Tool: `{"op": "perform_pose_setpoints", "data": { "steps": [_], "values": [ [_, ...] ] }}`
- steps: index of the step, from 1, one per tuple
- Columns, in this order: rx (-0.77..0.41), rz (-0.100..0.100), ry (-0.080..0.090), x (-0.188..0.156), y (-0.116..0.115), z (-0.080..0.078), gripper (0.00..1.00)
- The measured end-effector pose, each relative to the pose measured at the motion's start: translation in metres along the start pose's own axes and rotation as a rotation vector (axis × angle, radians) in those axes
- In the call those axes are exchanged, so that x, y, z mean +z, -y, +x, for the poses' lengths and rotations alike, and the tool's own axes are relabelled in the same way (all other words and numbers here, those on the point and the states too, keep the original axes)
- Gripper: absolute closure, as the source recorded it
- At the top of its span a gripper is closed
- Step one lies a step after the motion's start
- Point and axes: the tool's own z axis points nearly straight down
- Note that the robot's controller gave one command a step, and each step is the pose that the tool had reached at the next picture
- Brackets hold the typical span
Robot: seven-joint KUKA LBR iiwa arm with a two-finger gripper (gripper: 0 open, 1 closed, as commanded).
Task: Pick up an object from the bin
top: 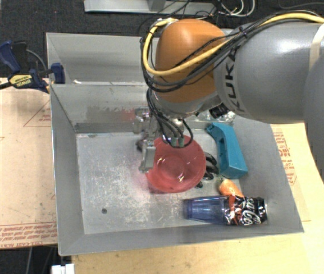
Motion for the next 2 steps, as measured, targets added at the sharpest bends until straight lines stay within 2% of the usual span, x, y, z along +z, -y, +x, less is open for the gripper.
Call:
{"op": "perform_pose_setpoints", "data": {
  "steps": [1, 2],
  "values": [
    [0.004, -0.001, 0.008, -0.005, 0.001, -0.002, 0.00],
    [0.041, -0.002, 0.009, 0.123, 0.091, -0.022, 0.00]
  ]
}}
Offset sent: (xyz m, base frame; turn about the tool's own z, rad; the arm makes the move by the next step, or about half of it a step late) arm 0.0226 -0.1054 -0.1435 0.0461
